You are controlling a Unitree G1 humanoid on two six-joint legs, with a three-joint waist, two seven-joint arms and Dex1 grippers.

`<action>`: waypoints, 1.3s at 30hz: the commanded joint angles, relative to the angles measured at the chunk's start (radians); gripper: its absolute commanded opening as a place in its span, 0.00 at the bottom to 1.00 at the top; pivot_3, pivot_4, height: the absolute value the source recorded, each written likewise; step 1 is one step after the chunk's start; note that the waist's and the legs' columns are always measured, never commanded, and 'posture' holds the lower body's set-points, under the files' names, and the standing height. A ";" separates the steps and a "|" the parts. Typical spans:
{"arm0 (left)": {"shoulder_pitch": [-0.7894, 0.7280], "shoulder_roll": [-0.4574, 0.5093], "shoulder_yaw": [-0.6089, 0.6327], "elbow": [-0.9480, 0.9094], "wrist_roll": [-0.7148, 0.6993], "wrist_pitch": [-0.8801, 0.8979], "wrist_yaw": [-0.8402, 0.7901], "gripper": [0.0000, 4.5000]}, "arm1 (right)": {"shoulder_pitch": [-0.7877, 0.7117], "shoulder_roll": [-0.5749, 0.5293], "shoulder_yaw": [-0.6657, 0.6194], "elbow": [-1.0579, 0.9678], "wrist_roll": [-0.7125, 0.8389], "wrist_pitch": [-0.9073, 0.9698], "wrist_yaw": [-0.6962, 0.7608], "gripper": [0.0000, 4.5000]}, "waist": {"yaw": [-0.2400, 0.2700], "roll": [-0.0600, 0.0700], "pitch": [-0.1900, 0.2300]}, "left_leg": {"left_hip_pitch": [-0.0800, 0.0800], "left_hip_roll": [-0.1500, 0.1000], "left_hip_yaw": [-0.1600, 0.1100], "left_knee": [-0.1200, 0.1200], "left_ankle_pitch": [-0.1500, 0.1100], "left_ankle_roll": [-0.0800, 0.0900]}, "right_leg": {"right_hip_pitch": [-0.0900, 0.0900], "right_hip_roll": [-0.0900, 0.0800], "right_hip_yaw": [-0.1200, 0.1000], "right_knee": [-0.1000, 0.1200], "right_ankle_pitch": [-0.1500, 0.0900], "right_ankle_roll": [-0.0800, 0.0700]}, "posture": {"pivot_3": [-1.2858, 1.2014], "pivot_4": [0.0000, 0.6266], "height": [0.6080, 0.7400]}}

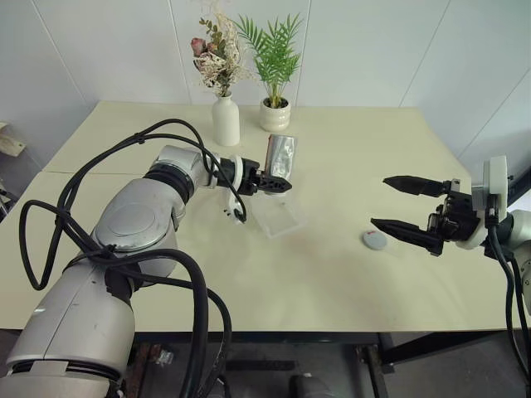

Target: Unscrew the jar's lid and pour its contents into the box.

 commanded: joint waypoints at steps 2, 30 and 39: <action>-0.026 0.005 0.033 0.009 -0.032 0.055 -0.015 0.58 | -0.019 -0.025 -0.025 -0.012 0.012 0.001 0.004 1.00 | 0.000 0.000 0.000 | 0.000 0.000 0.000 0.000 0.000 0.000 | 0.000 0.000 0.000 0.000 0.000 0.000 | 0.52 0.24 1.00; -0.021 0.004 0.005 0.015 -0.007 0.109 -0.054 0.58 | -0.047 -0.021 -0.011 0.013 -0.005 0.009 0.012 1.00 | 0.000 -0.004 0.002 | 0.001 -0.001 0.000 0.001 0.000 0.000 | -0.001 0.000 0.000 0.005 -0.001 0.000 | 0.52 0.24 1.00; -0.001 -0.032 -0.034 0.009 0.025 0.145 -0.006 0.58 | -0.063 -0.015 -0.001 0.023 -0.010 0.011 0.017 1.00 | 0.000 -0.005 0.003 | 0.000 -0.001 -0.001 0.007 0.000 0.000 | 0.000 -0.001 0.001 0.007 -0.001 0.001 | 0.52 0.24 1.00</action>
